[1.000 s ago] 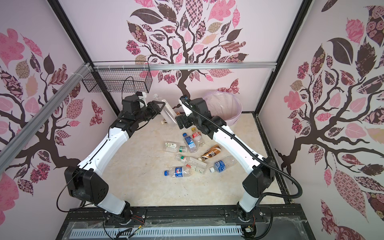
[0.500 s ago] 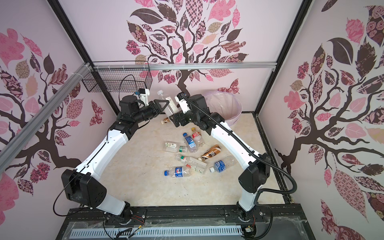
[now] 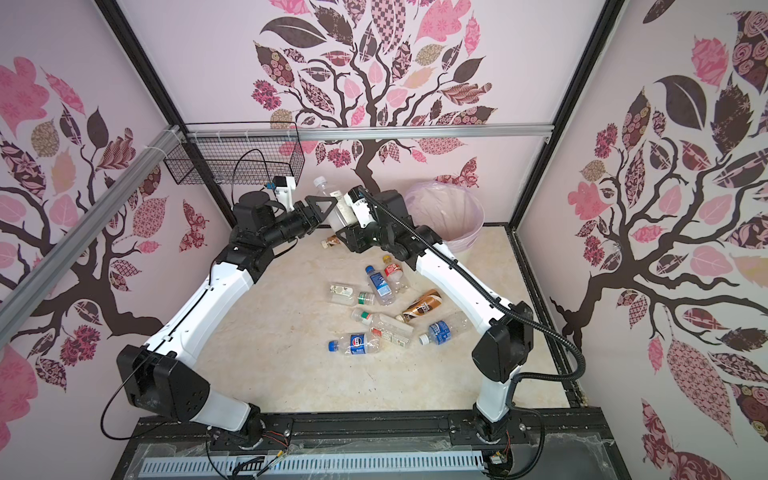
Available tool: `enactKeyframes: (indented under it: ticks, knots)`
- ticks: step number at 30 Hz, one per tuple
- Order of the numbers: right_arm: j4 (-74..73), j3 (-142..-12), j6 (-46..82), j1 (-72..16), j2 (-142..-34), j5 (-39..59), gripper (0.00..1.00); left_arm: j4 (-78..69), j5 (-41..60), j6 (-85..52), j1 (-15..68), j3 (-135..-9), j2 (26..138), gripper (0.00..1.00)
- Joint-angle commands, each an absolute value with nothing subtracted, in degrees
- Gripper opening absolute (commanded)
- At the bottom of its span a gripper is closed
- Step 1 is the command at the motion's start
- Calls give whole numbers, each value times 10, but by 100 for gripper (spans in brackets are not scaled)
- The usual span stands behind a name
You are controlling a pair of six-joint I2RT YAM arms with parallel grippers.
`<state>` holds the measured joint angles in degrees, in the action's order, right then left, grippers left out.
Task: Throw the plastic bottles in the bin
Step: 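Raise the tall bottle toward the right gripper while the right grasps it, then carry the tall bottle over the bin and open the right gripper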
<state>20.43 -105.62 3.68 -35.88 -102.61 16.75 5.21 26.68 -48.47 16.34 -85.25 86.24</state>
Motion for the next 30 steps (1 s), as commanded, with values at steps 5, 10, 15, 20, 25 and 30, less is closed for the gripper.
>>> enactKeyframes:
  ticks: [5, 10, 15, 20, 25, 30]
  knots:
    - [193, -1050, 48, -349, -970, 118, 32, 80, 246, -482, 163, -871, 835, 98]
    - [219, -1055, 51, -298, -933, 56, 32, 119, 219, -461, 139, -894, 803, 98]
    - [220, -1095, -11, -268, -879, -69, 33, 153, 190, -387, 136, -920, 788, 98]
    - [227, -1165, -71, -246, -882, -145, 35, 161, 143, -329, 152, -922, 794, 98]
    - [235, -1115, -53, -199, -921, -180, 36, 179, 130, -287, 163, -941, 848, 98]
    - [193, -1004, -20, -174, -919, -194, 63, 251, 111, -257, 167, -994, 928, 98]
